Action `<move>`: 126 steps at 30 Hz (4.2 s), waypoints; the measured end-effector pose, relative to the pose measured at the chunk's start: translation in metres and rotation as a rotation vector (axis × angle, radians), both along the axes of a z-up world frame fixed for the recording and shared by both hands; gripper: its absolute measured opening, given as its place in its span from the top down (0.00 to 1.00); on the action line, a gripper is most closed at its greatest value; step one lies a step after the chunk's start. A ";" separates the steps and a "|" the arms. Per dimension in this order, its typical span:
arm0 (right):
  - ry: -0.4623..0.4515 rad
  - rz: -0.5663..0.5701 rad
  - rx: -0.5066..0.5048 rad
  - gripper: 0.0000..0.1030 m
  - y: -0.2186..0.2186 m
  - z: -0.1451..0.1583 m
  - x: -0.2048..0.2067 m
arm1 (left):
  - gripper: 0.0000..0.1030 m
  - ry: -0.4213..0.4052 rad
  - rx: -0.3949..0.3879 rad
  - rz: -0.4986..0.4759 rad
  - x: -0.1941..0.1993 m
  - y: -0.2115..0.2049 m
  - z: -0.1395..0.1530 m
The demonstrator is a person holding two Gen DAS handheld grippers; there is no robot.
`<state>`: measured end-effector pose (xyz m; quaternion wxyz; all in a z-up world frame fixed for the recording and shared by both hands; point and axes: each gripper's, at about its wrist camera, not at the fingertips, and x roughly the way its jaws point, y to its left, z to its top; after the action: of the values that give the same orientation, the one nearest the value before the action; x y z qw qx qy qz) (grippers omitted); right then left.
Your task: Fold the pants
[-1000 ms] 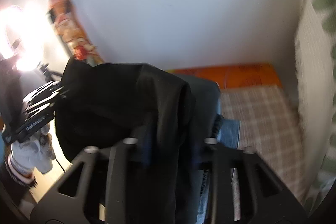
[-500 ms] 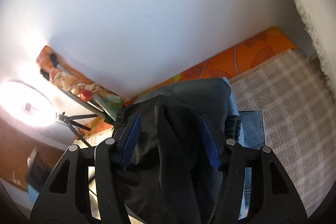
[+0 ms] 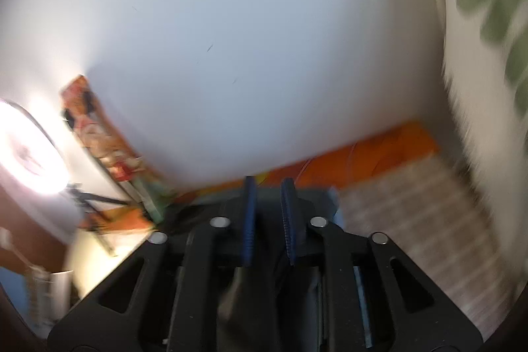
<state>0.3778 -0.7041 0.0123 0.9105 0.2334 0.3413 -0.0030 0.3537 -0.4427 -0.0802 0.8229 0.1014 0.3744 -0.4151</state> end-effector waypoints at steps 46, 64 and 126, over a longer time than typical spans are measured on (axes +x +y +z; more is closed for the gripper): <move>0.234 0.190 -0.106 0.86 0.055 -0.060 -0.121 | 0.44 0.031 -0.118 0.113 -0.025 0.093 0.034; 0.233 0.025 -0.337 0.46 0.092 -0.015 -0.165 | 0.44 -0.049 -0.120 0.218 -0.077 0.199 0.096; -0.118 -0.173 -0.465 0.00 0.313 0.070 -0.400 | 0.01 -0.245 -0.129 0.390 -0.294 0.239 0.137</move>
<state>-0.0221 -0.3914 0.0828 0.9544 0.0457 0.2564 -0.1456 0.0594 -0.2033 0.0571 0.9316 0.0243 0.2569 -0.2560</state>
